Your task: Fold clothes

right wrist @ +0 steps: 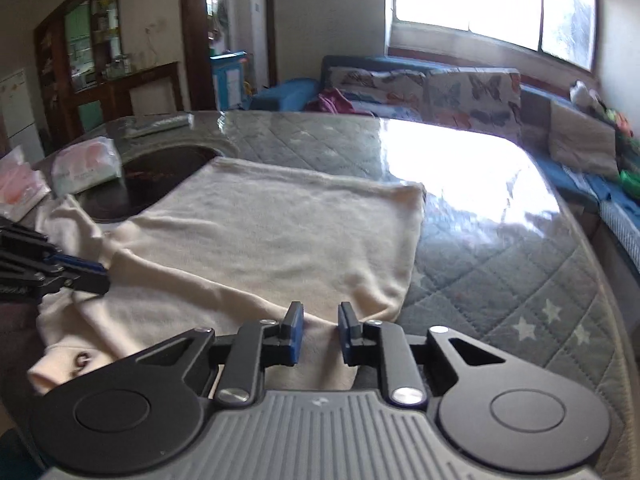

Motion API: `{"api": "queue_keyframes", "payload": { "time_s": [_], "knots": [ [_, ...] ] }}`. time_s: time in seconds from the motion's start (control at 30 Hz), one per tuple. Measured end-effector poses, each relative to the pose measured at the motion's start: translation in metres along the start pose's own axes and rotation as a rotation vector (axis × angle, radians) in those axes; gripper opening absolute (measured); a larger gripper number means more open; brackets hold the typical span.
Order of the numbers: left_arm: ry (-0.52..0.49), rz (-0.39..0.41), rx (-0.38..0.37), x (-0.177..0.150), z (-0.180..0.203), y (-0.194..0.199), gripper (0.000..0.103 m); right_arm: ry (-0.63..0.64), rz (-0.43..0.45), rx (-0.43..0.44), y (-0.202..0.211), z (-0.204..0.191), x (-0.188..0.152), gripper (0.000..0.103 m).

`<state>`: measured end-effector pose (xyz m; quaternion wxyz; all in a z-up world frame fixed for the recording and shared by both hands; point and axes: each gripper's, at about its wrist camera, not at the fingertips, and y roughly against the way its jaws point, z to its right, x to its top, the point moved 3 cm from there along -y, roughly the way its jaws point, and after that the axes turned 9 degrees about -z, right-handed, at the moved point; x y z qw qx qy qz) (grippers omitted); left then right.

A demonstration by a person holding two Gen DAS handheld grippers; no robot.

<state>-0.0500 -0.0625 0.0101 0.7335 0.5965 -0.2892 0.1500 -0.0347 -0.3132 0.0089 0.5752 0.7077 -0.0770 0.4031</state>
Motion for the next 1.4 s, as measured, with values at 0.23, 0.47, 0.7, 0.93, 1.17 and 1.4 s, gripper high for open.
{"api": "queue_keyframes", "payload": {
  "time_s": [0.23, 0.47, 0.7, 0.93, 1.17, 1.4],
  "knots": [
    [0.060, 0.006, -0.004, -0.010, -0.011, 0.006, 0.023, 0.056, -0.005, 0.053, 0.006, -0.023, -0.003, 0.017],
    [0.178, 0.077, 0.155, -0.016, -0.050, 0.036, 0.051, 0.111, -0.015, 0.109, 0.011, -0.046, -0.005, 0.019],
    [0.405, 0.090, 0.340, -0.034, -0.117, 0.059, 0.057, 0.228, -0.027, 0.189, -0.010, -0.096, 0.005, 0.019],
    [0.586, 0.113, 0.478, -0.046, -0.181, 0.072, 0.056, 0.301, -0.056, 0.215, -0.018, -0.122, 0.004, 0.019],
    [0.646, 0.094, 0.482, -0.044, -0.208, 0.060, 0.041, 0.262, -0.035, 0.212, -0.004, -0.113, 0.006, 0.020],
    [0.673, 0.122, 0.467, -0.043, -0.209, 0.052, 0.007, 0.222, -0.032, 0.184, 0.003, -0.098, 0.002, 0.020]
  ]
}}
